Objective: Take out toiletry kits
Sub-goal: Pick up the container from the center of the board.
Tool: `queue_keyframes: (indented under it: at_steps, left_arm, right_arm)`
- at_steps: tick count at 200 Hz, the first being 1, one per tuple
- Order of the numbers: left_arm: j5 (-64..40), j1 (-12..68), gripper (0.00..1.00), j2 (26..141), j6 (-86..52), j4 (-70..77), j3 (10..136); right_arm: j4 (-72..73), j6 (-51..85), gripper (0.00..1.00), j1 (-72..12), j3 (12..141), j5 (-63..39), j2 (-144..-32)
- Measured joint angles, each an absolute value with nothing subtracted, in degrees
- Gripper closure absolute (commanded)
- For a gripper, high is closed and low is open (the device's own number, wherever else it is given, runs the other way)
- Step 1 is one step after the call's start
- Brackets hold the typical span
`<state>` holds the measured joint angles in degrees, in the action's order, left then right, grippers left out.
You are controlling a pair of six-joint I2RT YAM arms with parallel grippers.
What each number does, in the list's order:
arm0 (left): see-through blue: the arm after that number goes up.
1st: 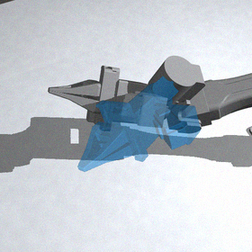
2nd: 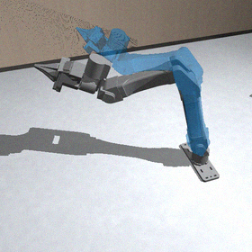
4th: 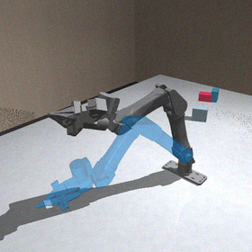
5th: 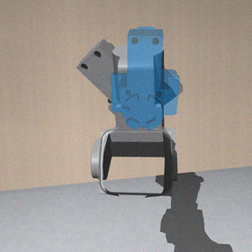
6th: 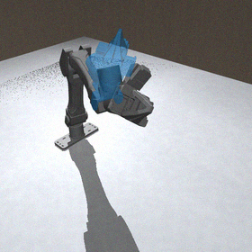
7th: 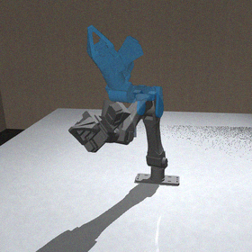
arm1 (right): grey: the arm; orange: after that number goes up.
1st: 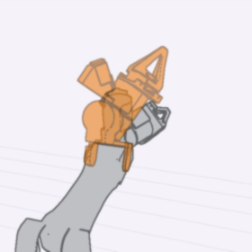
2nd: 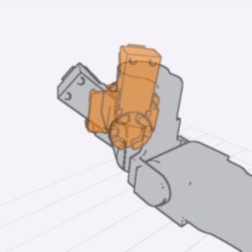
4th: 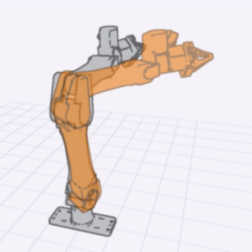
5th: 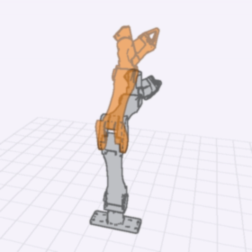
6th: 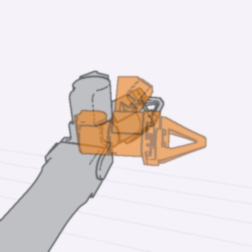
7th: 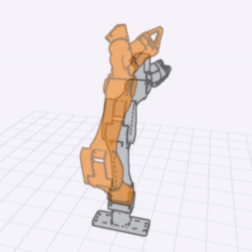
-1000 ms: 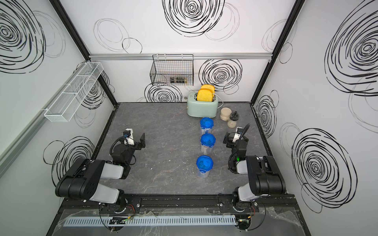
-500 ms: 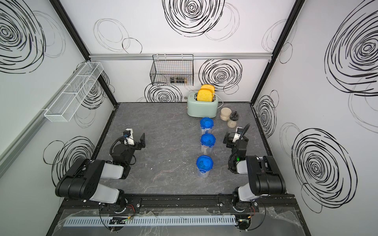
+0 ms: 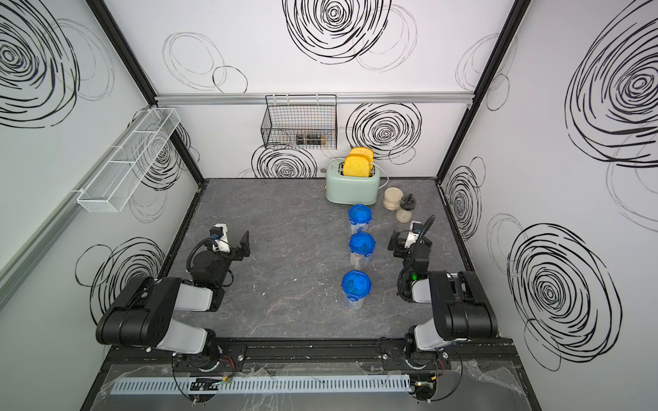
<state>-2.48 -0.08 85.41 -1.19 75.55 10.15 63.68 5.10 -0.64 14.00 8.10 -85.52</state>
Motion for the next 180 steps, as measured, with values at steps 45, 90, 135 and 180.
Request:
queue_keyframes:
  at_steps: [45,90,135,180]
  left_arm:
    - [1.7,0.7,0.04,79.1,-1.9,75.6,7.3]
    - [7.6,6.0,0.04,68.2,-0.2,73.7,5.3]
    - [14.5,13.7,0.04,57.6,-0.4,68.6,5.1]
    - [19.3,16.4,0.04,46.9,-9.4,46.0,15.6]
  right_arm:
    - [55.9,5.3,0.02,-0.6,16.4,9.0,-80.6]
    - [48.9,7.2,0.02,-0.6,18.7,10.0,-69.8]
    - [39.2,11.6,0.02,1.3,21.4,9.3,-62.0]
    - [31.3,18.6,0.02,2.1,21.6,9.3,-53.1]
